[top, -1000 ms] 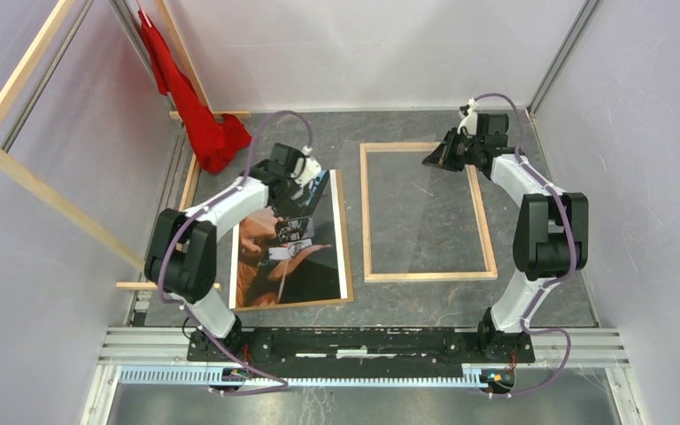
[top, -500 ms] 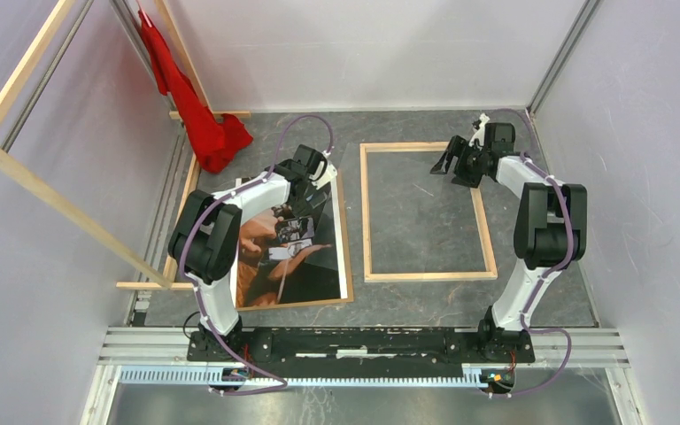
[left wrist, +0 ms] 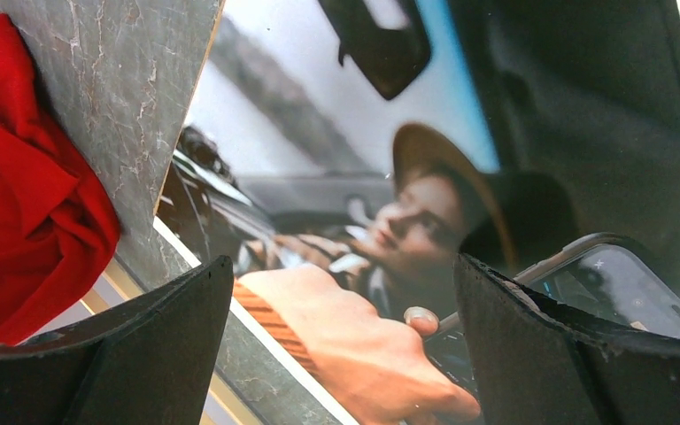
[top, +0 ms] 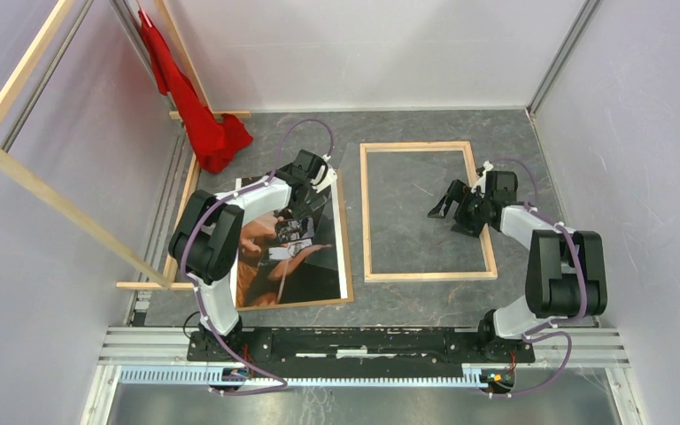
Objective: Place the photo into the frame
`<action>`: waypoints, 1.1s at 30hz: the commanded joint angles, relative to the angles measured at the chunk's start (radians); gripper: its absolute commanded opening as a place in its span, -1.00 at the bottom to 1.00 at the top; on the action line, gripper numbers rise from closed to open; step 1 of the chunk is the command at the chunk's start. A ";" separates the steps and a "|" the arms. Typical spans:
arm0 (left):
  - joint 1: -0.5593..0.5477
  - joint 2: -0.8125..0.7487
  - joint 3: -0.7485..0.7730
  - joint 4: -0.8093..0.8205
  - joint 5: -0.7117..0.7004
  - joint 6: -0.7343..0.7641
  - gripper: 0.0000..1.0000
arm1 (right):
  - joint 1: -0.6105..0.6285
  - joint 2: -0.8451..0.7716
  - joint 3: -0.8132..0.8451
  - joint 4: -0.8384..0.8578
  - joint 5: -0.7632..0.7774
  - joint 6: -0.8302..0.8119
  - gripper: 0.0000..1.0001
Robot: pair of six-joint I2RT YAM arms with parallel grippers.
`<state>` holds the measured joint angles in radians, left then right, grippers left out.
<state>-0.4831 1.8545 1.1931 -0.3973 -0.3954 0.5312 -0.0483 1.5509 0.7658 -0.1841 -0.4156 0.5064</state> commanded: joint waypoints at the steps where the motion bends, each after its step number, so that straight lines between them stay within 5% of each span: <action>1: -0.008 0.016 -0.010 0.058 -0.023 -0.021 1.00 | 0.024 -0.063 -0.088 0.067 -0.072 0.055 0.89; 19: -0.031 0.050 -0.015 0.069 -0.019 -0.028 1.00 | 0.155 -0.123 -0.302 0.121 -0.109 0.149 0.82; 33: -0.066 0.071 -0.029 0.083 -0.038 -0.022 1.00 | 0.154 -0.075 -0.575 0.789 -0.292 0.560 0.64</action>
<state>-0.5323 1.8866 1.1873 -0.3256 -0.4709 0.5320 0.0982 1.4357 0.2630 0.5095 -0.7368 0.9638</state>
